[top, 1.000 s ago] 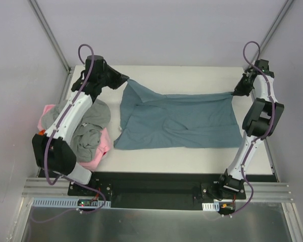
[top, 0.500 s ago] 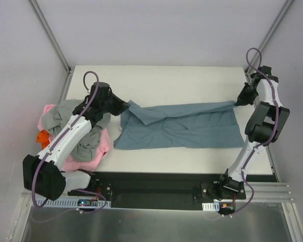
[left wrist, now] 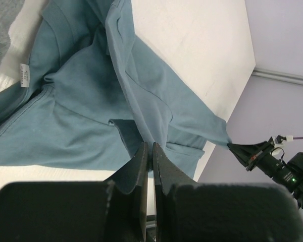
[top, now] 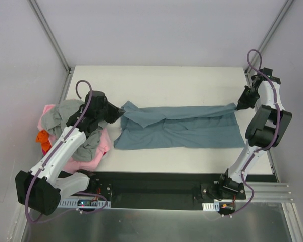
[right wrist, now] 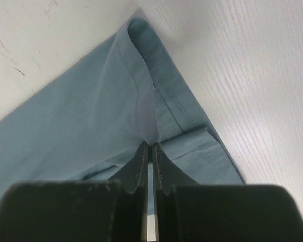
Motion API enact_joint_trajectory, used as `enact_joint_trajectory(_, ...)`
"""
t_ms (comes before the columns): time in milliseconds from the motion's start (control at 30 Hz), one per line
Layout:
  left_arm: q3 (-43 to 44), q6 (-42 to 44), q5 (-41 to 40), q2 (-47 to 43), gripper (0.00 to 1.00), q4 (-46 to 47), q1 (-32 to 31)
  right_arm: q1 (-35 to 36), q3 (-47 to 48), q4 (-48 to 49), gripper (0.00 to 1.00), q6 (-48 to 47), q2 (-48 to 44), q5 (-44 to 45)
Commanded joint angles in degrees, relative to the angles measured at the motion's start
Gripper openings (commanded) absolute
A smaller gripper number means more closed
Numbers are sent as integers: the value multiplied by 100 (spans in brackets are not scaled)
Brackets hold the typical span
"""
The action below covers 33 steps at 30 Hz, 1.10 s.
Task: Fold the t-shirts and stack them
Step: Fold the other side of the tshirt into a rectangle
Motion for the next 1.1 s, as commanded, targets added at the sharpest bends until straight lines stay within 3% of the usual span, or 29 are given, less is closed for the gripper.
enact_joint_trajectory(0, 245, 87, -169, -210, 0, -212, -23, -57, 190, -355, 1, -113, -380, 177)
enact_joint_trajectory(333, -318, -255, 33, -491, 0, -353, -181, -110, -153, -400, 1, -96, -205, 582)
enact_joint_trajectory(1067, 16, -396, -230, -430, 0, -625, -1200, -119, -153, -259, 1, -34, 358, 644)
